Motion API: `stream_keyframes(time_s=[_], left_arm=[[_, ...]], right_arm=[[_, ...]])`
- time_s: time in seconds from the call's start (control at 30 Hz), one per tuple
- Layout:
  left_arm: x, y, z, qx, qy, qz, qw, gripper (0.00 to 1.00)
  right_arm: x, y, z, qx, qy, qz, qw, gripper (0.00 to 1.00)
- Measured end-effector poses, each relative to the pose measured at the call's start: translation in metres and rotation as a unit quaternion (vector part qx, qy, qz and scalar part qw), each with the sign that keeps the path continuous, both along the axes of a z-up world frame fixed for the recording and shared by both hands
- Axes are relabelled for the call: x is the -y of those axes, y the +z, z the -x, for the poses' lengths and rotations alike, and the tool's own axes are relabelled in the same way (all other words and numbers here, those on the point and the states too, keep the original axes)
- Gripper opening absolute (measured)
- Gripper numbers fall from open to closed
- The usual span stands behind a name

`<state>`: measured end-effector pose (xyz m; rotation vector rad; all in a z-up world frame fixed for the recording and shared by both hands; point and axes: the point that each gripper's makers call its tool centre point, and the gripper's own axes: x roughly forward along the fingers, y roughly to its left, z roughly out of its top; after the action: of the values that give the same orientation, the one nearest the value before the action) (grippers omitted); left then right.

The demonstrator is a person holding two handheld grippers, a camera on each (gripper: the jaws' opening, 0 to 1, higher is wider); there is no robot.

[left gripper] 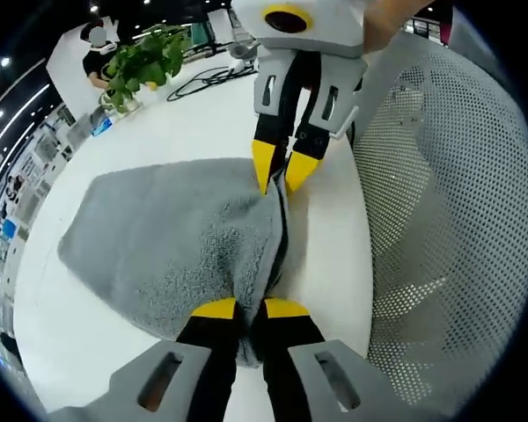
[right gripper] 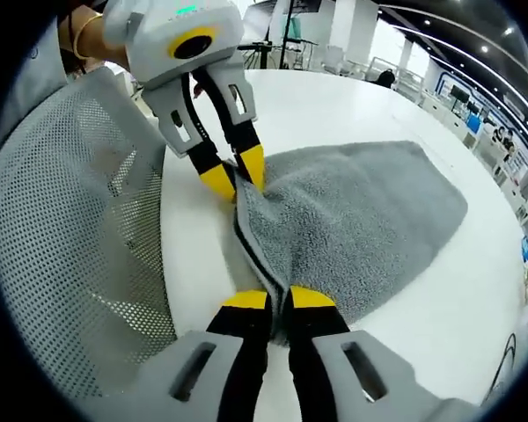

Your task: Fold the towel on the table until its edges align and the towel forms a compact rectangular stack.

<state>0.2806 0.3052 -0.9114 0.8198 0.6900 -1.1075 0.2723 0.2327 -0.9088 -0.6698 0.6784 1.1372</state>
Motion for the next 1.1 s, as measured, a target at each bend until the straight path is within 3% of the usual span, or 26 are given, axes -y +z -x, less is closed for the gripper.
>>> stream_keyframes(time_s=[0.2, 0.67, 0.83, 1.1], left_arm=[[-0.003, 0.011, -0.001, -0.011, 0.001, 0.007, 0.9999, 0.06], [-0.011, 0.049, -0.02, 0.034, -0.005, 0.008, 0.9994, 0.04], [-0.013, 0.068, -0.03, 0.056, -0.007, 0.015, 0.9983, 0.04], [-0.013, 0.081, -0.035, 0.071, -0.017, 0.01, 0.9973, 0.04]], right_arm=[[-0.001, 0.017, -0.004, -0.001, -0.005, -0.017, 0.9998, 0.04], [-0.009, 0.055, -0.021, 0.034, -0.008, -0.036, 0.9988, 0.04], [-0.01, 0.067, -0.027, 0.033, -0.015, -0.048, 0.9982, 0.03], [-0.01, 0.081, -0.032, 0.033, -0.016, -0.055, 0.9978, 0.03]])
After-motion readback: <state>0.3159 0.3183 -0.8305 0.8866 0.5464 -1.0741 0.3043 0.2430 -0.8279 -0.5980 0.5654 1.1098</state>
